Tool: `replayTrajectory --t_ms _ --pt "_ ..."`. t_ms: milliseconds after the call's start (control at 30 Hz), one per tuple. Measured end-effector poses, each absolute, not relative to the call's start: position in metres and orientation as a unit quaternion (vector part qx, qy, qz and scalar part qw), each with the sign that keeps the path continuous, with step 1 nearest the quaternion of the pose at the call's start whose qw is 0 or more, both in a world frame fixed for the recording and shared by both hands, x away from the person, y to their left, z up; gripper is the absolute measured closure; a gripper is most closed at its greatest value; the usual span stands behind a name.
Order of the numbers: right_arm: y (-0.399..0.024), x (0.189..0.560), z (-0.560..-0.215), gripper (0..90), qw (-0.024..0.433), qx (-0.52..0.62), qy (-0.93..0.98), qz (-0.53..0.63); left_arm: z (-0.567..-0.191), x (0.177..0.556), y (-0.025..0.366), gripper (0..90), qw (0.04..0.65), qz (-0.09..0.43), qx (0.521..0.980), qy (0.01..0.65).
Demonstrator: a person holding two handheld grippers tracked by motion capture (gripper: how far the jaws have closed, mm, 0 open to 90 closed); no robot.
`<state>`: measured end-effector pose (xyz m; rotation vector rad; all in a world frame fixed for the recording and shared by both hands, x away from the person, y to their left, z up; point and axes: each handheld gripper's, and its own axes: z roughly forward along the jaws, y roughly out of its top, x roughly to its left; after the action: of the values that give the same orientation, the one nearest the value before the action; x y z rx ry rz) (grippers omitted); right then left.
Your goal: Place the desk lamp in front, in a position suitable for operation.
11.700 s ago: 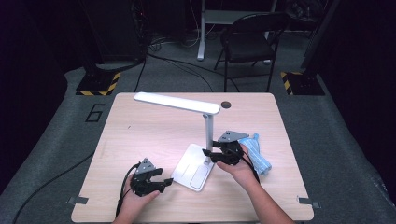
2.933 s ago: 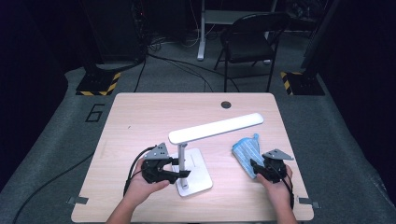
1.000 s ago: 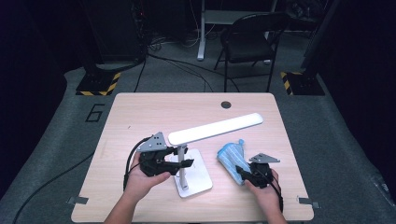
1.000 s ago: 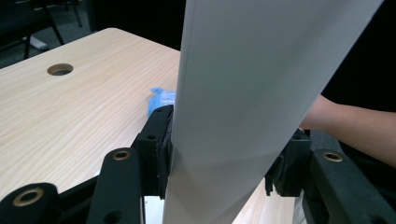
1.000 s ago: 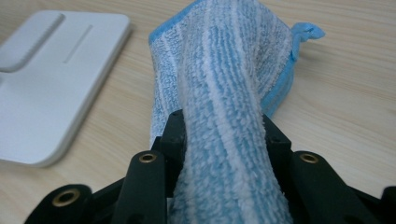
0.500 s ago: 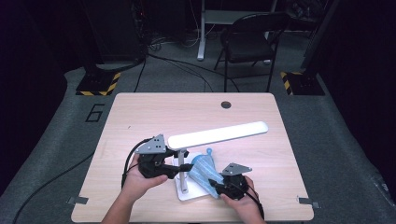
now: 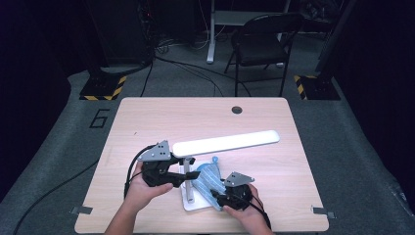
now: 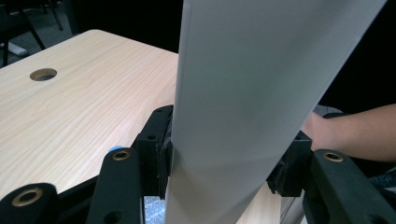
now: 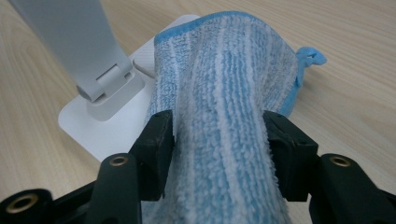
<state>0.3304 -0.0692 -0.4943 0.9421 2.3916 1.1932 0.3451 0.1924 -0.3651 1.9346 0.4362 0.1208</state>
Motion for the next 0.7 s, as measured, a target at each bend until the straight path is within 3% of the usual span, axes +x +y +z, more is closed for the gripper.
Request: replayTrajectory --t_ms 467,633,700 --pt "-0.060 0.347 -0.498 40.5 0.156 0.327 0.839 0.407 -0.359 0.342 0.189 40.6 0.551 0.043 0.809 0.198" --pt "-0.056 0.352 -0.499 41.3 0.144 0.332 0.842 0.401 -0.359 0.342 0.189 43.0 0.555 0.047 0.806 0.201" --pt "-0.053 0.356 -0.499 49.5 0.135 0.327 0.848 0.396 -0.359 0.341 0.189 49.0 0.552 0.064 0.807 0.199"
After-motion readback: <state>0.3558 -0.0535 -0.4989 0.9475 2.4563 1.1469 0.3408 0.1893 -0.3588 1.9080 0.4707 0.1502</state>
